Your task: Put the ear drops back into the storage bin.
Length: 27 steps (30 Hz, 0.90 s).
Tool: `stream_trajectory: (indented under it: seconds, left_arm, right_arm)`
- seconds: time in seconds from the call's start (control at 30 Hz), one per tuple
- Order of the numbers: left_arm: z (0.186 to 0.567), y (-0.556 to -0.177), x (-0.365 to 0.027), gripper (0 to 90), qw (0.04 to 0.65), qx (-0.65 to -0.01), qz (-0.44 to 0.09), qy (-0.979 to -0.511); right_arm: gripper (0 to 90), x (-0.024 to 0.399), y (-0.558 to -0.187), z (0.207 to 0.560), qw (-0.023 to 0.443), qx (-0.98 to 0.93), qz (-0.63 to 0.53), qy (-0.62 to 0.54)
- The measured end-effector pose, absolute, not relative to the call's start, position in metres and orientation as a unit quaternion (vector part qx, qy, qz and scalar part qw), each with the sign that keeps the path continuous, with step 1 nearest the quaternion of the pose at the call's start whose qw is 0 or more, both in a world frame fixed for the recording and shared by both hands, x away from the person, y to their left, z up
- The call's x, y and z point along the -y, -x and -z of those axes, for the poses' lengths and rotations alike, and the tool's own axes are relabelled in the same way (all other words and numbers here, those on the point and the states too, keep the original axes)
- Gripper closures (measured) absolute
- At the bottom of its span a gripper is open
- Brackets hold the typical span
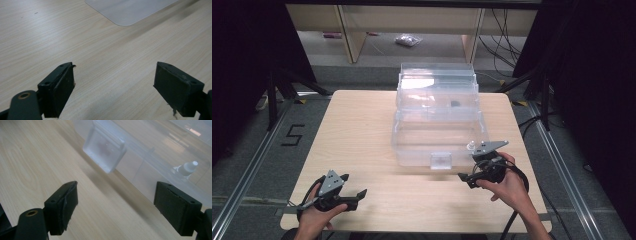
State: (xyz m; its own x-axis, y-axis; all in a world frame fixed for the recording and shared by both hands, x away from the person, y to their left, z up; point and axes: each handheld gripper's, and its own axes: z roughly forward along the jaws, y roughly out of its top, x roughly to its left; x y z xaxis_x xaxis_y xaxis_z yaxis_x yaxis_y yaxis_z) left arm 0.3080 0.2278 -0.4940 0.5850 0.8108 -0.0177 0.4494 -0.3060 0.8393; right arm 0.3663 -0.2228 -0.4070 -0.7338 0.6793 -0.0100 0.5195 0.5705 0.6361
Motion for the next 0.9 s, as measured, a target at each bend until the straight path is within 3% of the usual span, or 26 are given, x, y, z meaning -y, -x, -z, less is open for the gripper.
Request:
stream_trajectory:
  seconds: [0.9]
  left_arm:
    - [0.494, -0.308, -0.228, 16.0, 0.431, -0.406, -0.211, -0.778]
  right_arm:
    - [18.9, 0.238, -0.349, 0.431, 0.131, -0.862, -0.335, -0.357]
